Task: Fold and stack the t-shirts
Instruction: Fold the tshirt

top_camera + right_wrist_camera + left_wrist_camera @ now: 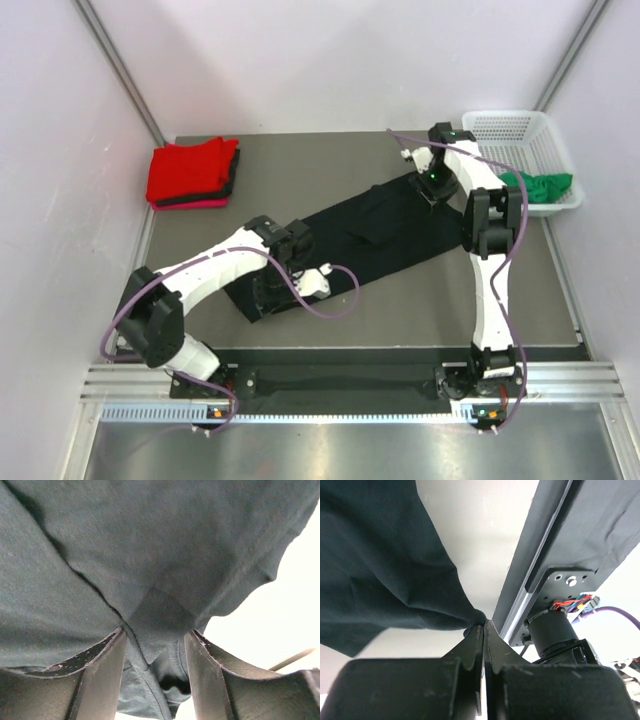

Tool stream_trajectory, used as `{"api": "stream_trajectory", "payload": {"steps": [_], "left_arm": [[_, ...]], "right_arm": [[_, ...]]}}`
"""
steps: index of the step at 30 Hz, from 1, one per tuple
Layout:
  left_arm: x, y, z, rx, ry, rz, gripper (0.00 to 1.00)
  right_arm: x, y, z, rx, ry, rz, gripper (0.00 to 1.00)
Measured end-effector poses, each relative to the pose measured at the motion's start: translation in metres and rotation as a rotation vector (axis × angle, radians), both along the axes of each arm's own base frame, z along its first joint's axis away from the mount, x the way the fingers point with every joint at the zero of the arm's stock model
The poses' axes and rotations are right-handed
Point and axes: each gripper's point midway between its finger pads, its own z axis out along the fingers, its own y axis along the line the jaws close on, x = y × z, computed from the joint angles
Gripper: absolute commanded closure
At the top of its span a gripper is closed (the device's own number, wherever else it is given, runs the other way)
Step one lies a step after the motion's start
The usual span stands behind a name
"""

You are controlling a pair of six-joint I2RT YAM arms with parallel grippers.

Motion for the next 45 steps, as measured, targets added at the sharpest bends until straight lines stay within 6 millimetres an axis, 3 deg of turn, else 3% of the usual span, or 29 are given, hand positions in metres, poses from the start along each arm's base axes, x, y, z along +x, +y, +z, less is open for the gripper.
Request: {"api": "stream_trajectory", "payload": {"steps": [6,14,20,27,31,32,36,38,41,43,45], "left_arm": [[-0.008,-0.038,0.002,-0.034,0.026,-0.110,1.00],[-0.041,-0.088,-0.002,-0.056,0.098,-0.293,1.00],[-0.048,-0.126,-0.009,-0.062,0.159,-0.327,1.00],[-0.061,-0.176,-0.009,-0.109,0.167,-0.396,1.00],[-0.082,-0.198,-0.011,-0.122,0.182,-0.447,0.81],[-0.087,-0.202,-0.012,-0.122,0.186,-0.454,0.72],[-0.101,-0.216,-0.008,-0.130,0.173,-0.479,0.68],[-0.094,-0.226,0.001,-0.148,0.108,-0.482,0.63],[-0.062,-0.233,0.016,-0.165,-0.019,-0.436,0.57],[-0.022,-0.236,0.031,-0.193,-0.108,-0.348,0.54],[0.039,-0.238,0.053,-0.264,-0.203,-0.188,0.52]], "right_arm": [[0.023,0.013,0.003,-0.063,-0.042,0.074,0.46],[0.066,0.036,0.009,-0.072,-0.202,0.121,0.44],[0.105,0.065,0.015,-0.037,-0.368,0.147,0.40],[0.133,0.101,0.020,0.009,-0.502,0.187,0.39],[0.142,0.111,0.023,0.036,-0.545,0.183,0.37],[0.144,0.112,0.023,0.047,-0.556,0.175,0.35],[0.138,0.102,0.029,0.082,-0.558,0.123,0.29],[0.129,0.093,0.041,0.100,-0.552,0.097,0.27],[0.112,0.074,0.087,0.143,-0.588,0.033,0.25],[0.095,0.062,0.131,0.191,-0.635,-0.006,0.25],[0.074,0.053,0.177,0.231,-0.693,-0.025,0.25]]}}
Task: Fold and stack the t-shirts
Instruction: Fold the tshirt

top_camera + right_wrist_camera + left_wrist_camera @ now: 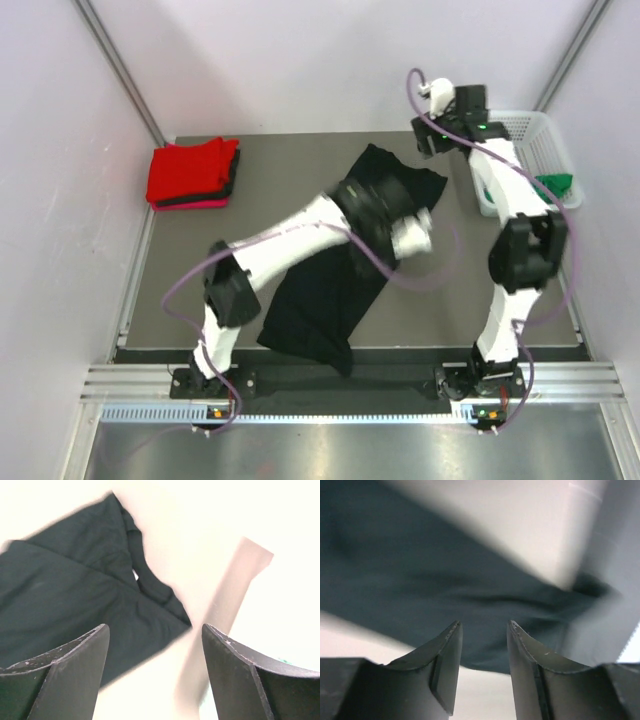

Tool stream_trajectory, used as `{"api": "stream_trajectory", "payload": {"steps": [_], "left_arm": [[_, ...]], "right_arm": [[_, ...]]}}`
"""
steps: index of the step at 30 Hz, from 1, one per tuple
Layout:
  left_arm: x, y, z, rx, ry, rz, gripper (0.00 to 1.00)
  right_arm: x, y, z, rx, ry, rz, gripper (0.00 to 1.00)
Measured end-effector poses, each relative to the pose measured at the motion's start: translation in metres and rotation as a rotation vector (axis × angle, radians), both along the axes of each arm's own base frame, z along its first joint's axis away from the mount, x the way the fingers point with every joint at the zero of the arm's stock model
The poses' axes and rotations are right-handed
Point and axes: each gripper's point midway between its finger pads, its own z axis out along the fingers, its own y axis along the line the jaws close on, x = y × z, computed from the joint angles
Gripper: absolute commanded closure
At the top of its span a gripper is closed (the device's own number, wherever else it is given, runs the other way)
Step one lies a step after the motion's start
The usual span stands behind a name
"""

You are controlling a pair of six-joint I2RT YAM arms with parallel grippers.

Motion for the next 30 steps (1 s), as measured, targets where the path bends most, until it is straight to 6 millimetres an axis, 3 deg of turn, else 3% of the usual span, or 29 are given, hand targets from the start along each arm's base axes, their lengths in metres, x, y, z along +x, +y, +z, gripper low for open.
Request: {"api": "stream_trajectory", "payload": {"steps": [2,5,8,10,14,16,20,23,27,30], "left_arm": [[0.079,0.007,0.029,-0.136,-0.072,0.200,0.53],[0.189,0.039,0.069,-0.335,-0.170,0.469,0.57],[0.247,0.069,0.074,-0.446,-0.175,0.636,0.55],[0.265,0.072,0.063,-0.510,-0.119,0.692,0.51],[0.287,0.061,0.021,-0.638,0.090,0.777,0.45],[0.301,0.055,-0.002,-0.695,0.197,0.819,0.45],[0.329,0.062,-0.051,-0.754,0.351,0.915,0.45],[0.342,0.075,-0.075,-0.783,0.429,0.983,0.46],[0.359,0.086,-0.085,-0.840,0.490,1.036,0.47],[0.368,0.082,-0.085,-0.887,0.511,1.033,0.48]], "right_arm": [[-0.027,-0.008,0.040,0.033,-0.050,0.005,0.25],[-0.068,-0.001,0.074,0.072,-0.075,0.070,0.26],[-0.099,0.008,0.067,0.089,-0.013,0.127,0.26],[-0.118,0.010,0.043,0.084,0.073,0.153,0.26],[-0.158,0.006,-0.011,0.051,0.274,0.181,0.25],[-0.174,0.002,-0.022,0.029,0.335,0.197,0.25],[-0.190,-0.004,-0.016,-0.008,0.348,0.222,0.24],[-0.199,-0.009,-0.004,-0.037,0.324,0.236,0.24],[-0.207,-0.016,0.006,-0.077,0.303,0.237,0.23],[-0.209,-0.021,0.004,-0.105,0.311,0.232,0.22]]}}
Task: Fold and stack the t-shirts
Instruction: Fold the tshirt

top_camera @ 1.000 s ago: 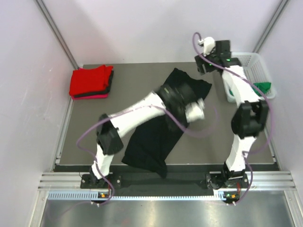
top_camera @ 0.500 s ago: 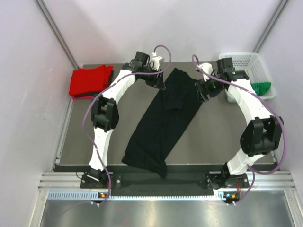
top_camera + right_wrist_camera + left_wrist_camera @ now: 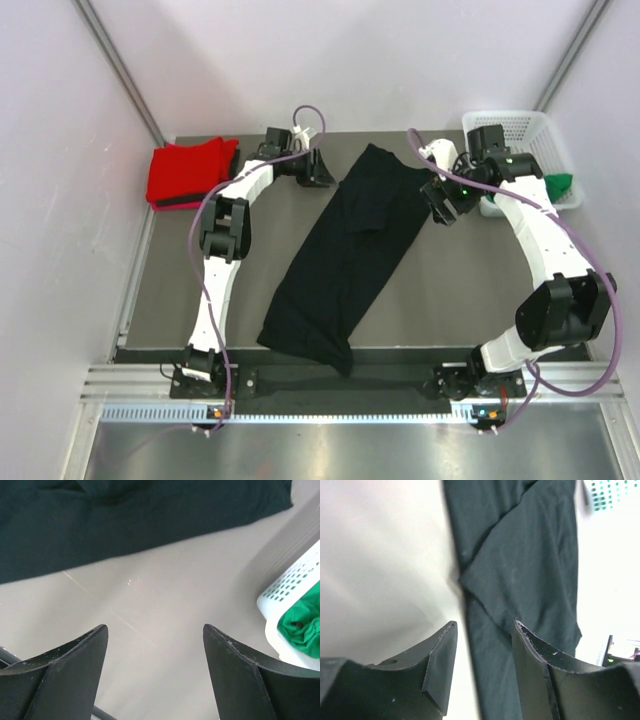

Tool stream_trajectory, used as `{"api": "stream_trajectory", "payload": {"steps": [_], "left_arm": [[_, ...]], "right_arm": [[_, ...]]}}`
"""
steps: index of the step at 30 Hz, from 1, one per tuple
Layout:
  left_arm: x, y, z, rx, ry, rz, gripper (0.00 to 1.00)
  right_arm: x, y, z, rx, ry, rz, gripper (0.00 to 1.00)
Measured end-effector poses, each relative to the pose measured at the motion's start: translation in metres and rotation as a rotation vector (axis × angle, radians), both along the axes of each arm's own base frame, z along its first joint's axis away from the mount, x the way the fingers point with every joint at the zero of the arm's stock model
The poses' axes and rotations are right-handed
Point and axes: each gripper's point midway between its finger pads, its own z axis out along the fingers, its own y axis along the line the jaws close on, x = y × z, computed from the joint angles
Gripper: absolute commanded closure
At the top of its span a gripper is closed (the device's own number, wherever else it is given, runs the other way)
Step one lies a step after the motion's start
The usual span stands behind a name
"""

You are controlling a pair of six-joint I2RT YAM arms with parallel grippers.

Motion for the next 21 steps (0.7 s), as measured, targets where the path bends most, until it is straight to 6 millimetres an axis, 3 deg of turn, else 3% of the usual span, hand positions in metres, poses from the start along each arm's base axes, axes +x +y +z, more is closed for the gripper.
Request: {"api": "stream_trajectory", "payload": {"steps": [9,14,17,18,19,21], "left_arm": [[0.000,-0.029,-0.016,-0.075,0.012,-0.049,0.50],[0.000,-0.039,-0.016,-0.083,-0.006,-0.063,0.56],[0.002,-0.042,-0.020,-0.082,-0.012,-0.061,0.72],[0.002,-0.043,-0.022,-0.082,-0.011,-0.061,0.92],[0.004,-0.042,-0.025,-0.074,-0.011,-0.052,1.00],[0.005,-0.042,-0.028,-0.073,-0.009,-0.045,1.00]], "right_arm": [[-0.009,-0.014,-0.011,-0.067,0.040,-0.009,0.22],[-0.008,-0.017,-0.011,-0.084,0.039,-0.012,0.22],[-0.008,-0.019,-0.012,-0.086,0.039,-0.016,0.22],[-0.008,-0.020,-0.012,-0.088,0.040,-0.017,0.22],[-0.008,-0.020,-0.013,-0.088,0.041,-0.018,0.21],[-0.009,-0.020,-0.014,-0.090,0.045,-0.018,0.21]]}}
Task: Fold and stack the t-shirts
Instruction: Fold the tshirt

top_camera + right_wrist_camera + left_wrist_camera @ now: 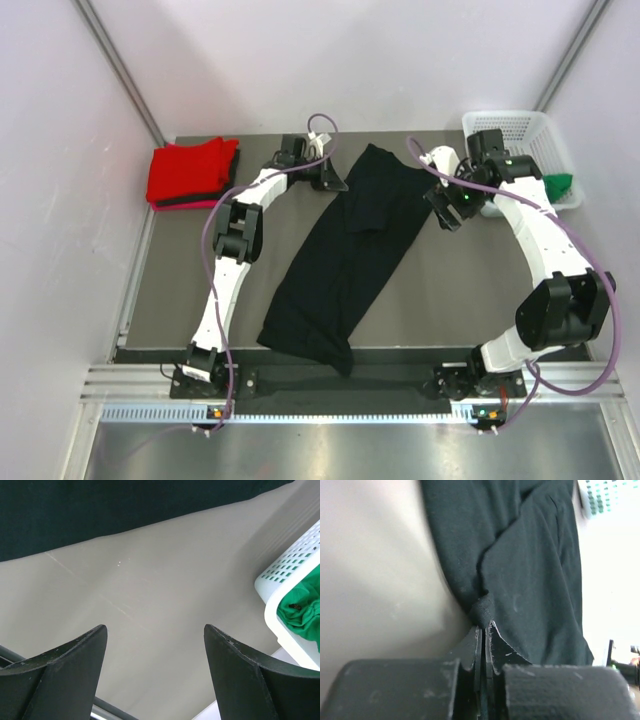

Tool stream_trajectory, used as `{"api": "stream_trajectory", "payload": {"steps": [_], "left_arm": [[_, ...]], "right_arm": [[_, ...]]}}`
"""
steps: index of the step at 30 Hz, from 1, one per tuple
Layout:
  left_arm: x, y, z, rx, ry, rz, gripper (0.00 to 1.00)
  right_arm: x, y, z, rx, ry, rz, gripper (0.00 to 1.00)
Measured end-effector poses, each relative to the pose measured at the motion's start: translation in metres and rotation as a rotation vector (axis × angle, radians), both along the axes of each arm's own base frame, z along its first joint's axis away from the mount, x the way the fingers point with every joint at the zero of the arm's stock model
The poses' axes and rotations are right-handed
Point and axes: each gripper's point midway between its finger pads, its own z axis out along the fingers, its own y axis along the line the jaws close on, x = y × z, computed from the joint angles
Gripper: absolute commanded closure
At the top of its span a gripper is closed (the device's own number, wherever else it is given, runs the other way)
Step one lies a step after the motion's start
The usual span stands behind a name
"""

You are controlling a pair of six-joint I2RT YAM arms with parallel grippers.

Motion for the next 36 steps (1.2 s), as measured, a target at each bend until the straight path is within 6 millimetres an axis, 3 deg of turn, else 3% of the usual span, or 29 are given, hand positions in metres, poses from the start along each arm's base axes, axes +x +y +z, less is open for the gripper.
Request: {"api": "stream_trajectory", "payload": {"steps": [9,19,30,36], "left_arm": [[0.007,0.011,-0.001,-0.030,0.136,0.130,1.00],[0.014,0.056,-0.001,-0.050,0.273,0.281,1.00],[0.027,0.096,0.001,-0.005,0.283,0.407,1.00],[0.027,0.128,0.001,0.038,0.287,0.472,1.00]], "right_arm": [[0.001,0.000,-0.008,0.000,0.023,-0.001,0.21],[0.015,0.004,-0.029,0.005,0.078,0.003,0.22],[0.034,0.013,-0.030,0.041,0.071,0.006,0.21],[0.042,0.017,-0.033,0.057,0.069,0.009,0.21]]}}
